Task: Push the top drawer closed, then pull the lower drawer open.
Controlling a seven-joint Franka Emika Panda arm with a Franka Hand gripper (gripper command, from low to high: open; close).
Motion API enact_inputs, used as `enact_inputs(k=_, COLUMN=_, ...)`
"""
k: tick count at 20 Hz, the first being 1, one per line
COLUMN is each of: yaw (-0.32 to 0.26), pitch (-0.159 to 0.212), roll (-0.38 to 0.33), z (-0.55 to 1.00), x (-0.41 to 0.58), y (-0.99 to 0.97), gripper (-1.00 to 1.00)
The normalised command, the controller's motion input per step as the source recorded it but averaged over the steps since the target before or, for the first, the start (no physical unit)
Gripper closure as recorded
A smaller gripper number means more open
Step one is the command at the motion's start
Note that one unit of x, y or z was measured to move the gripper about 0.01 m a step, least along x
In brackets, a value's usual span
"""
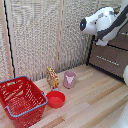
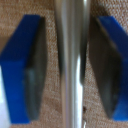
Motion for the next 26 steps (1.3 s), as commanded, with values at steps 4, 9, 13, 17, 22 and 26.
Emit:
enact_inputs(k=4, yaw=0.0, pitch=-0.04, roll=-0.005, z=-0.05, x=-0.016, y=0.46, gripper=-1.0)
enact_inputs(k=9, yaw=0.0, pitch=-0.04, roll=0.0, z=-0.31, x=-0.073, y=0.37, gripper=-1.0)
enact_inputs(k=13, yaw=0.002, pitch=-0.055, roll=-0.005, z=-0.47, x=-0.114, y=0.23, gripper=-1.0)
enact_inputs(k=17, yaw=0.012, pitch=-0.044, roll=-0.076, z=-0.55, x=-0.13, y=0.19, gripper=-1.0)
enact_inputs(k=22, yaw=0.021, pitch=-0.023, roll=-0.118, z=-0.56, x=-0.117, y=0.12, gripper=-1.0)
enact_inputs(k=26, yaw=0.035, pitch=0.028, roll=-0.132, z=-0.51, x=-0.021, y=-0.14, gripper=-1.0)
